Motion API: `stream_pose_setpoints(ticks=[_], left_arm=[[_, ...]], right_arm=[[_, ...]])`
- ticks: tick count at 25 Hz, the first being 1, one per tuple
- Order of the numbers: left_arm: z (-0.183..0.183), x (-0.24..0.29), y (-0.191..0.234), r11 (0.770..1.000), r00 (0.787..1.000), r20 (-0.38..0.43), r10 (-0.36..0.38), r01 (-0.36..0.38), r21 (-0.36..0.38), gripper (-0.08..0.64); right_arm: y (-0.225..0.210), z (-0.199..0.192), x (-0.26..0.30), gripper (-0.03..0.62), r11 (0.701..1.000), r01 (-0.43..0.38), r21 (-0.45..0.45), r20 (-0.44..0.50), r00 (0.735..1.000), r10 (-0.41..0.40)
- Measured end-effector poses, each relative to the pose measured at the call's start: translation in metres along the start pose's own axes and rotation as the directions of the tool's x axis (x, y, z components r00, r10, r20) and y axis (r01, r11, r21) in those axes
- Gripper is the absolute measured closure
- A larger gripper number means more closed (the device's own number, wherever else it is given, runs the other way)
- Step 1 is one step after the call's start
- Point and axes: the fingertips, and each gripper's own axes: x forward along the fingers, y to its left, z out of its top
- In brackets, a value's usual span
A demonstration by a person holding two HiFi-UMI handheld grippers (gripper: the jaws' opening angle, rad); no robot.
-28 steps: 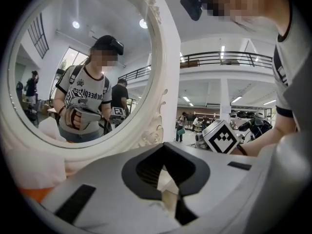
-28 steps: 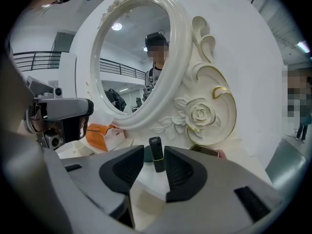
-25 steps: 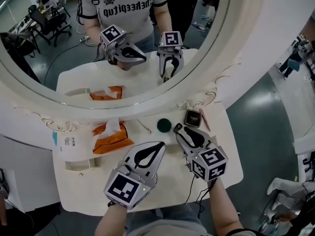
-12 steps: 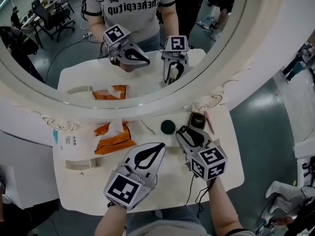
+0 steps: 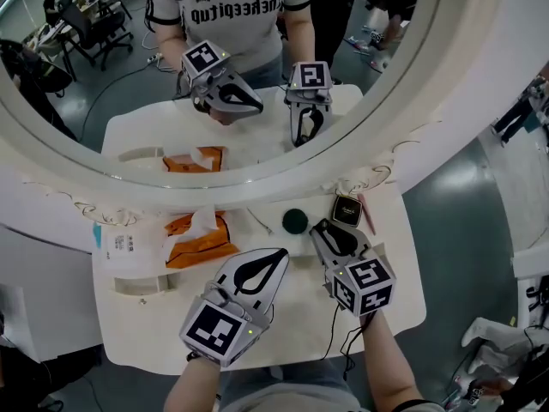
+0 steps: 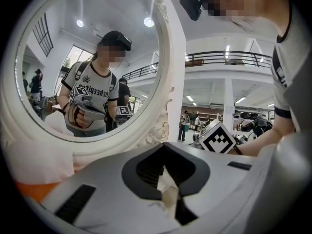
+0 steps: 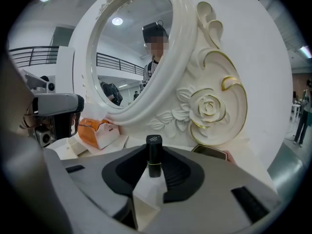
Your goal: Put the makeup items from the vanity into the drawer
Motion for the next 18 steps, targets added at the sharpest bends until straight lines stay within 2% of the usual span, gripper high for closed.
stream_pose_setpoints(ticks=[9,18], left_arm=[[-0.002,0.002,-0.005,1.000,1.000,0.003,-0.024,0.024,0.004,0.534],[0.003,0.016,-0.027,0.995,0.995,0.000,-0.101,0.101,0.023,0.534]], right_arm=[[0.000,0.004,-0.008,0.482,1.000,0.014,-0.005,0.014,1.000,-0.014],[-0.020,0.004,-0.038,0.482,0.996,0.085,0.029,0.038,0.996,-0.086]])
